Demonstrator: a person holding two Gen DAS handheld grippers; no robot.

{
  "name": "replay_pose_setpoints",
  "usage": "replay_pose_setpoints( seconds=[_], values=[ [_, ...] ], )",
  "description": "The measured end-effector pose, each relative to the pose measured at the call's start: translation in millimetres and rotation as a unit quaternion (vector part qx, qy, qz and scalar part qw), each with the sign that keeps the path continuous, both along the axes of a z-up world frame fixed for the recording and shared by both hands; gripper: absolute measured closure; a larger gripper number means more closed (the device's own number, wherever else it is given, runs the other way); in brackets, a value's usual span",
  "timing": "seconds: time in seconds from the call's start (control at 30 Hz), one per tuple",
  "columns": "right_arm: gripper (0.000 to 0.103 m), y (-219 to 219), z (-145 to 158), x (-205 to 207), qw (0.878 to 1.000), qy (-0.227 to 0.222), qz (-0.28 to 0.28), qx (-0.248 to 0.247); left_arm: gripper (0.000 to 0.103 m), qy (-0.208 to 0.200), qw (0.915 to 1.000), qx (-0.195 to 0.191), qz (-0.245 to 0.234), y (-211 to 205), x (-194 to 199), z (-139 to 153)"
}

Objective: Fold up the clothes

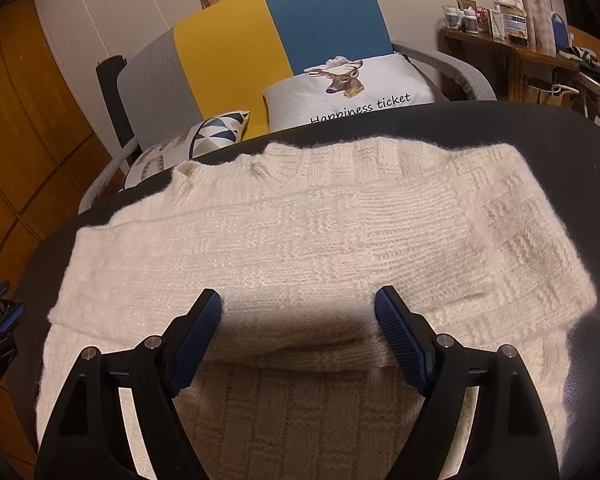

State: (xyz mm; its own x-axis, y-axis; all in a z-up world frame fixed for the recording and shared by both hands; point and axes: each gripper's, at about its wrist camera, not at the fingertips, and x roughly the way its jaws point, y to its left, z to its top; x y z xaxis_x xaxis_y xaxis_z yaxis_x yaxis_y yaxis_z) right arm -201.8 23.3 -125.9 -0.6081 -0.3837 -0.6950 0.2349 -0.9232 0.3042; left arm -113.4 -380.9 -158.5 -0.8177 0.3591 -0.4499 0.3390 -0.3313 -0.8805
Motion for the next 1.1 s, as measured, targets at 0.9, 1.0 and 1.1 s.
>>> replay_pose_setpoints(
  seconds=[0.9,1.0,1.1],
  values=[
    [0.018,15,0,-3,0.998,-0.004,0.005,-0.063,0.072,0.037,0.8231,-0.339,-0.454,-53,-193,81],
    [0.018,17,0,-4,0.997,-0.005,0.005,-0.073,0.072,0.030,0.7547,-0.363,-0.546,-31,-194,73],
    [0.018,19,-1,-4,0.997,-0.006,0.006,-0.082,0.072,0.020,0.6994,-0.378,-0.606,-16,-192,63]
  ],
)
